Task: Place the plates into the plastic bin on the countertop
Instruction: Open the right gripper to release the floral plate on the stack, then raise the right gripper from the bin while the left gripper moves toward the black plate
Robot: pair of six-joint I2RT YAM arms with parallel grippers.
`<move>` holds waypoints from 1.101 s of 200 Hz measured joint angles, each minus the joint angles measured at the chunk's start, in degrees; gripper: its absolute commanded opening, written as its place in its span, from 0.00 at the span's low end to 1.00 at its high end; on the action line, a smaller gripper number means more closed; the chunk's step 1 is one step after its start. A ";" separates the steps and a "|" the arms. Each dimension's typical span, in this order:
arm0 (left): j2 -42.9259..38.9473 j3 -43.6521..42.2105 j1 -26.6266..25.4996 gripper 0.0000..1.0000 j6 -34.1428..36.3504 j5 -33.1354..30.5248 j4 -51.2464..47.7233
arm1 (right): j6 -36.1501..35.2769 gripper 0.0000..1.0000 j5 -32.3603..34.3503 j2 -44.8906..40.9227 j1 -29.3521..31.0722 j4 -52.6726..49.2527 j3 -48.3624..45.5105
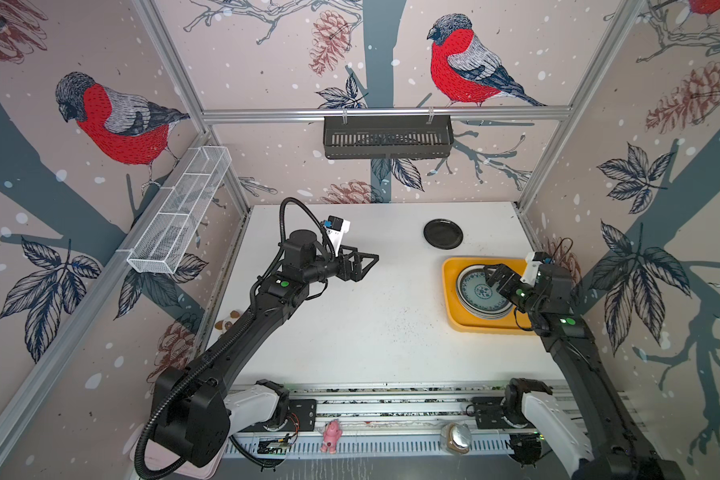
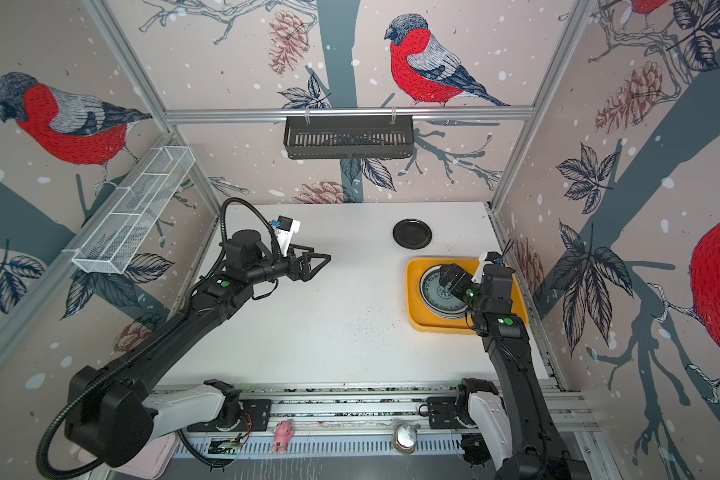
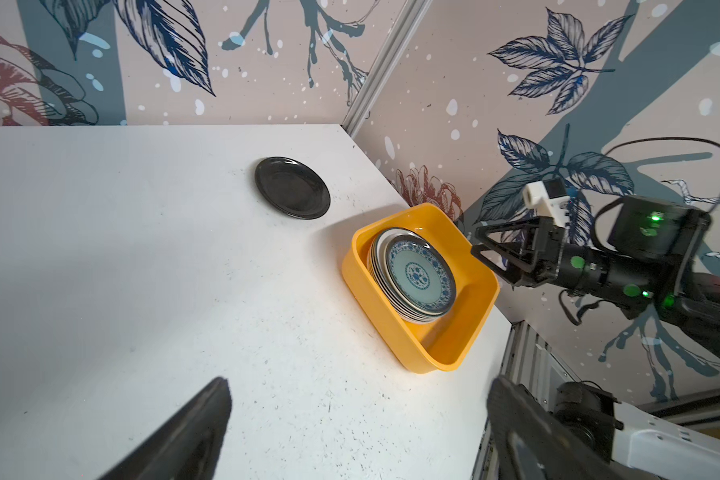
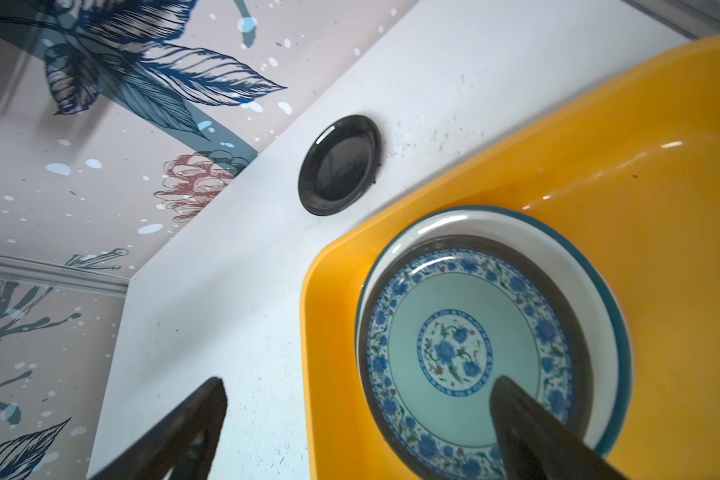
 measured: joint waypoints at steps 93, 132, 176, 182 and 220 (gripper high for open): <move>20.65 13.57 -0.42 0.95 -8.09 -8.90 -5.40 | -1.33 1.00 0.22 -3.89 2.75 3.58 -2.21; 32.74 22.40 -2.47 0.90 -11.08 -9.33 -5.86 | -1.51 1.00 0.79 -4.42 2.89 5.20 -2.89; 44.04 31.93 -4.59 0.88 -14.67 -8.55 -4.96 | -1.49 0.99 1.07 -2.69 2.93 8.17 -2.67; 45.99 34.14 -5.01 0.88 -14.97 -8.46 -4.68 | -1.49 0.99 1.07 -2.27 2.97 8.37 -2.47; 57.59 46.10 -6.54 0.85 -18.01 -7.72 -3.72 | -1.46 1.00 1.05 -0.83 3.69 9.88 -1.42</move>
